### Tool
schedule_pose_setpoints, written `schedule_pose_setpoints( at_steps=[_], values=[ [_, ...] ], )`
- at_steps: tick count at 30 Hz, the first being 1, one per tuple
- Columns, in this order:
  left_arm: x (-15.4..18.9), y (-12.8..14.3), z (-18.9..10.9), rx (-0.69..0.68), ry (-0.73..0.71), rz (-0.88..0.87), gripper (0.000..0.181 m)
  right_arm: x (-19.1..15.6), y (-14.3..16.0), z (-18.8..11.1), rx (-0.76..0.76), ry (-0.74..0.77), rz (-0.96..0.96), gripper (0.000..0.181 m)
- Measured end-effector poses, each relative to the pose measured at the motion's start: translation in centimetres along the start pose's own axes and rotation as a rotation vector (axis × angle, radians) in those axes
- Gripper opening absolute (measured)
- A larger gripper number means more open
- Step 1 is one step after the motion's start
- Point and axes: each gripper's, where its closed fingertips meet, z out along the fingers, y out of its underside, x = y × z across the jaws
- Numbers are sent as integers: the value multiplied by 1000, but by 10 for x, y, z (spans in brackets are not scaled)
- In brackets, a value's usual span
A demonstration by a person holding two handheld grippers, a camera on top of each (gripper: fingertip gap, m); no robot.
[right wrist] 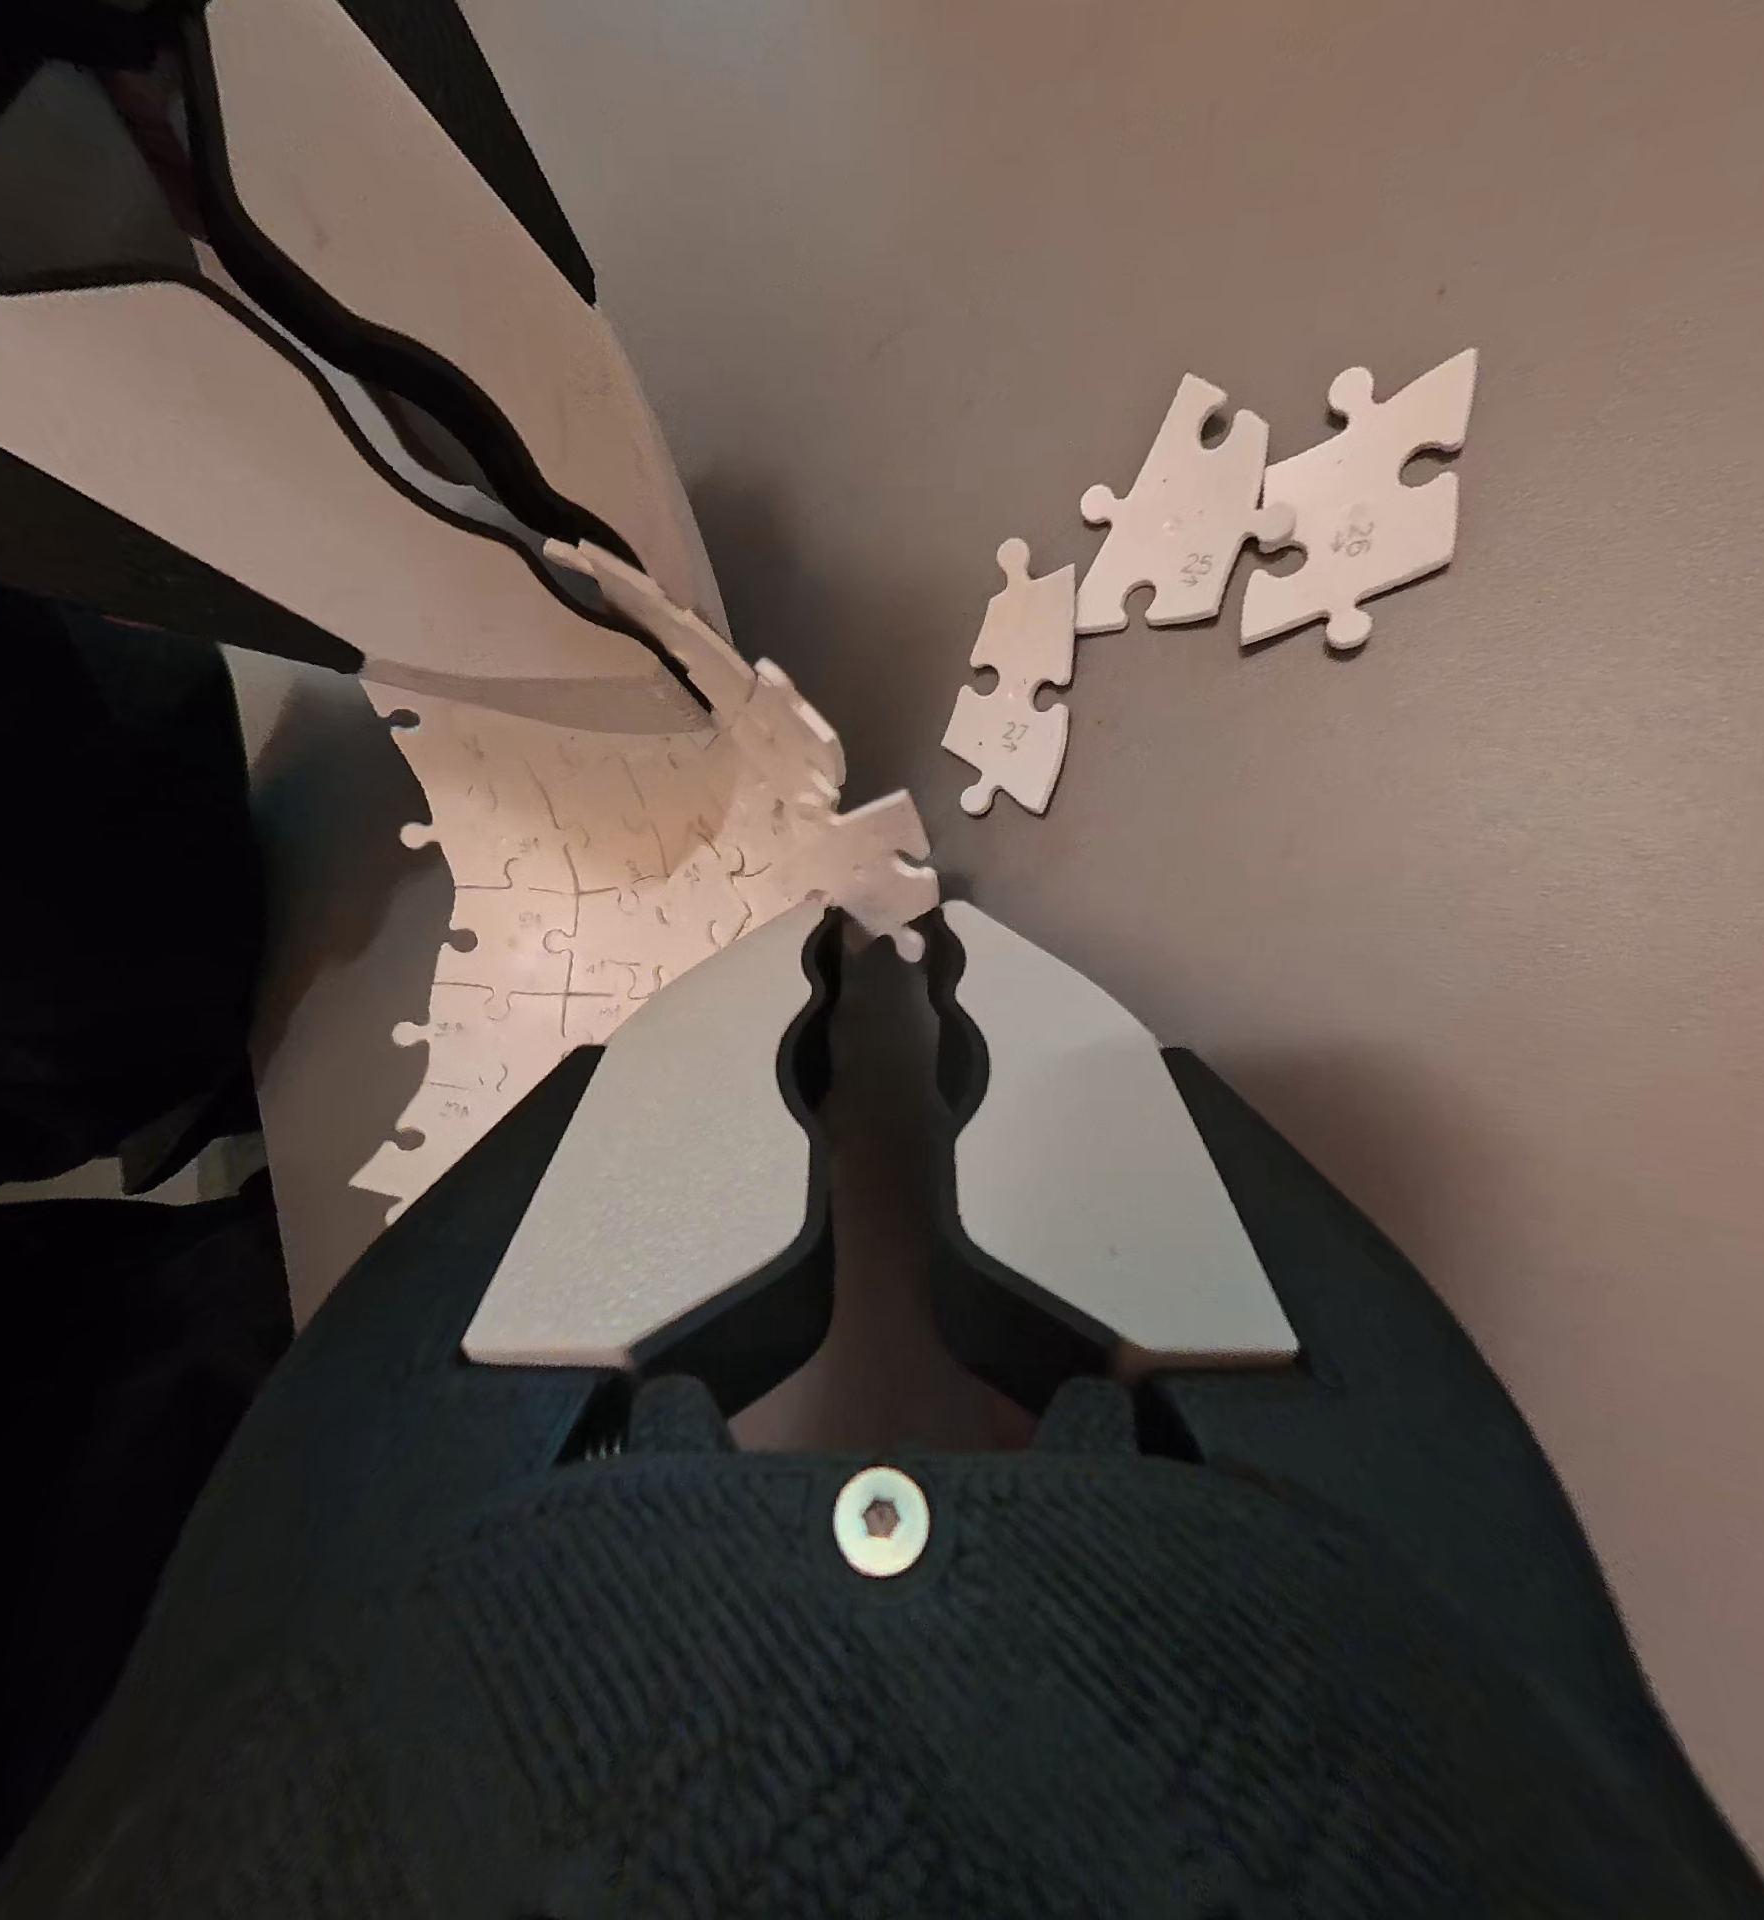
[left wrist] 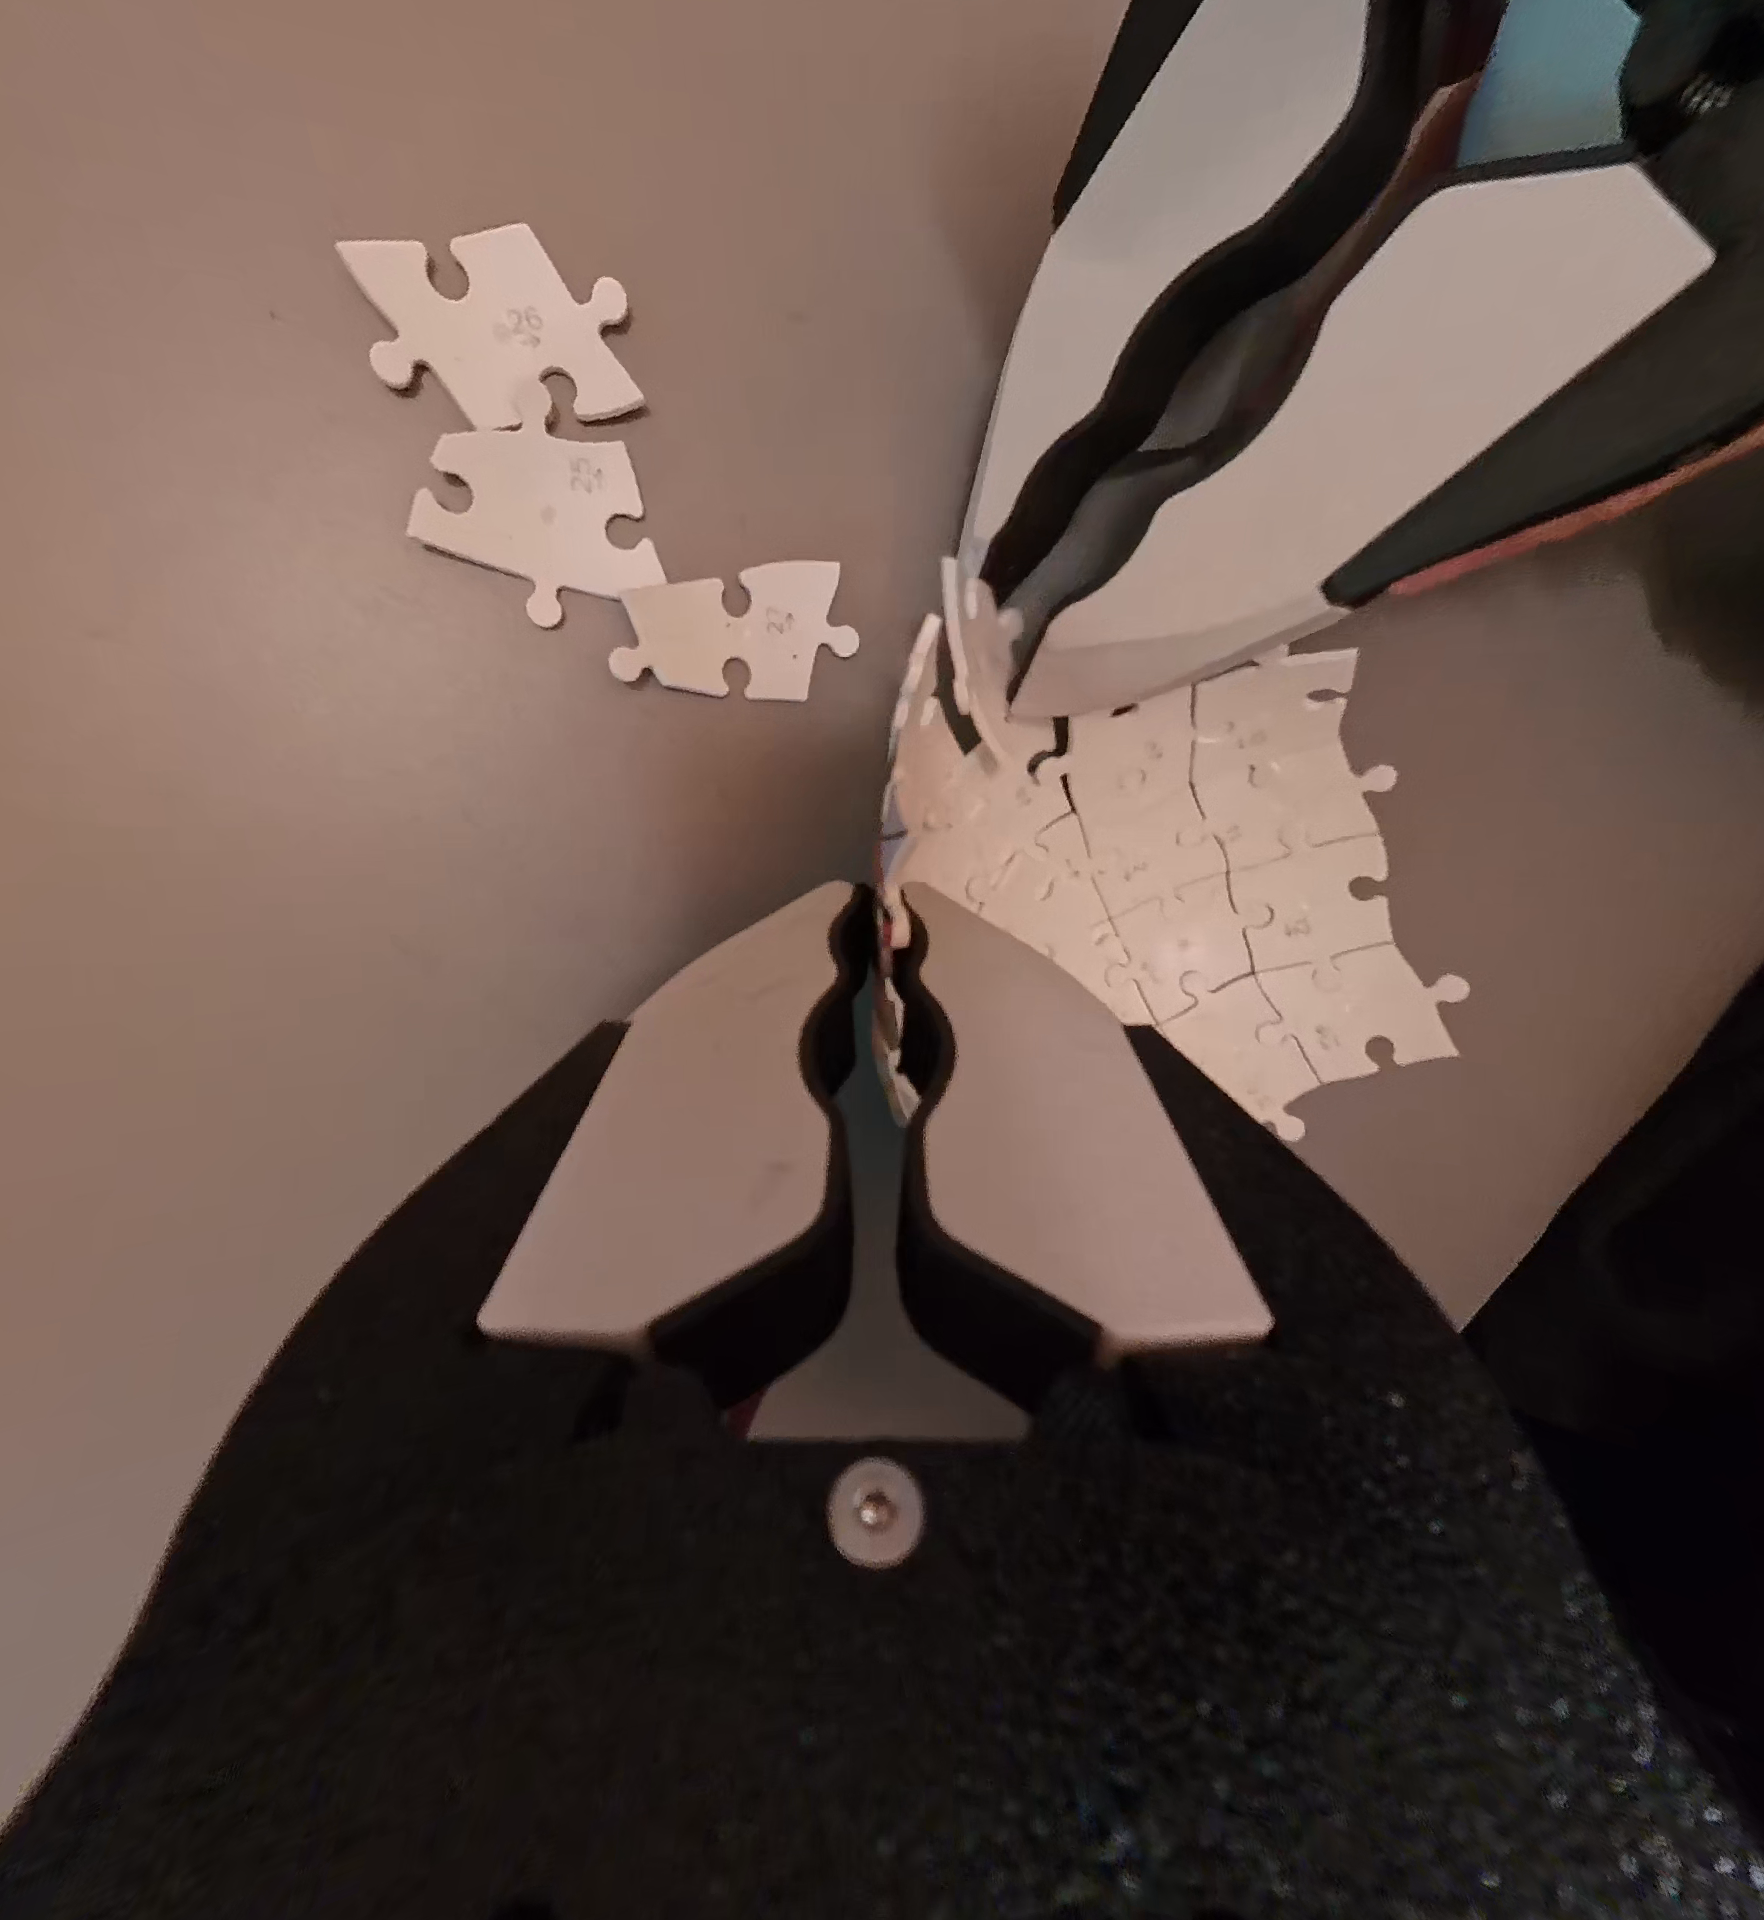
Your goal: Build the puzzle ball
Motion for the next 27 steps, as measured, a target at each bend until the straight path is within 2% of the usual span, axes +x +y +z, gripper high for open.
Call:
schedule_pose_setpoints(
  at_steps=[6,9,12,15,20,27],
  values=[
    [0,0,0,20,16,-9,2,-7,-5,-3,64,-124,72,28],
    [0,1,-2,35,23,-12,2,-4,3,-7,42,-127,82,35],
    [0,1,-4,45,22,-1,2,-4,1,-17,86,-118,102,41],
    [0,-2,-3,53,6,12,2,-10,8,-18,26,-129,61,44],
    [1,-5,-2,76,-35,10,2,-9,10,-11,-75,-73,-29,42],
    [2,-6,-2,104,-42,4,2,-15,14,1,-190,-201,-34,29]
  ],
)
